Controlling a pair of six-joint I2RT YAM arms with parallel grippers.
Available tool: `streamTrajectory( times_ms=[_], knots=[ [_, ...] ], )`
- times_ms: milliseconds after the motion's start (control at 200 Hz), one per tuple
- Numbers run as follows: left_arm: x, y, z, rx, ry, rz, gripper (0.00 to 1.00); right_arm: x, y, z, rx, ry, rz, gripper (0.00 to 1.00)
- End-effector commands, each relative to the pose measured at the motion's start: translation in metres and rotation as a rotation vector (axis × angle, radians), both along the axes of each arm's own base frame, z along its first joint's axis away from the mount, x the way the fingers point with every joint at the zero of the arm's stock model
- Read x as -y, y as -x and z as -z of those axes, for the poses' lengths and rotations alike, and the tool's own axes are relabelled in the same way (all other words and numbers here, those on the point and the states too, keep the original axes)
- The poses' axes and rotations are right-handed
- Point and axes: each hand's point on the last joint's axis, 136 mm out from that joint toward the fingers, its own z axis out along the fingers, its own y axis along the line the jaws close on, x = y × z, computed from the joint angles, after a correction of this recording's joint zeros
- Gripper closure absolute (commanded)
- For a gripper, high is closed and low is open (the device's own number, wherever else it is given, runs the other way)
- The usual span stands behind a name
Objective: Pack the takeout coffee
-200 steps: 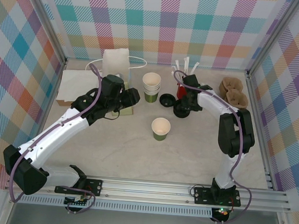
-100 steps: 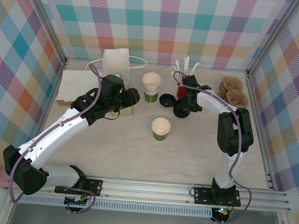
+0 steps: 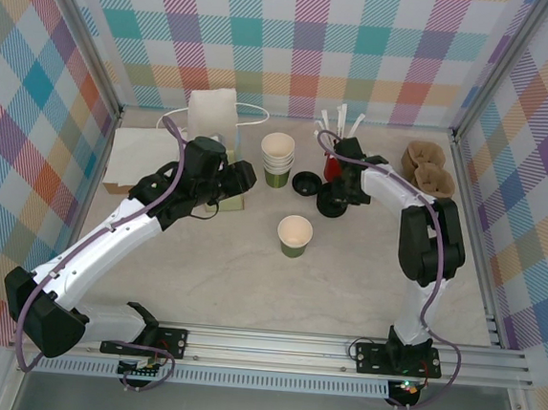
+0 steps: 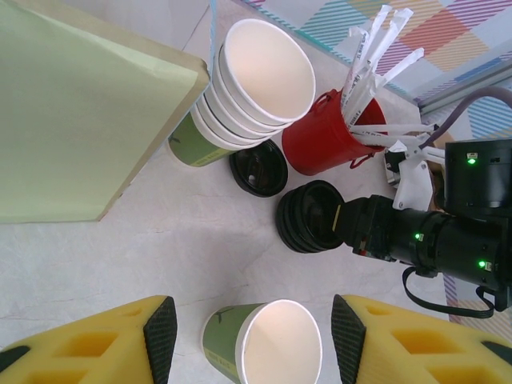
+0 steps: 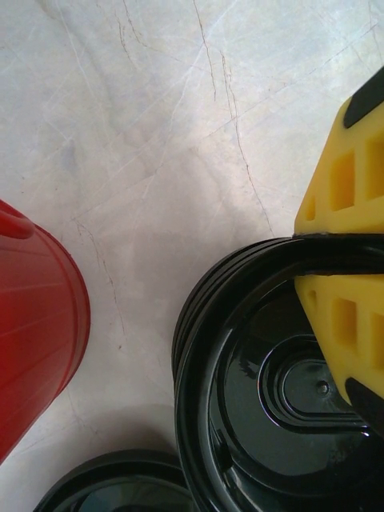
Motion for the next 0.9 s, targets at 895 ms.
streamTrajectory(
  times_ms=[895],
  knots=[
    [0.053, -0.002, 0.001, -0.014, 0.165, 0.217, 0.4, -0.01, 0.039, -0.069, 0.201, -0.189, -0.11, 0.84]
  ],
)
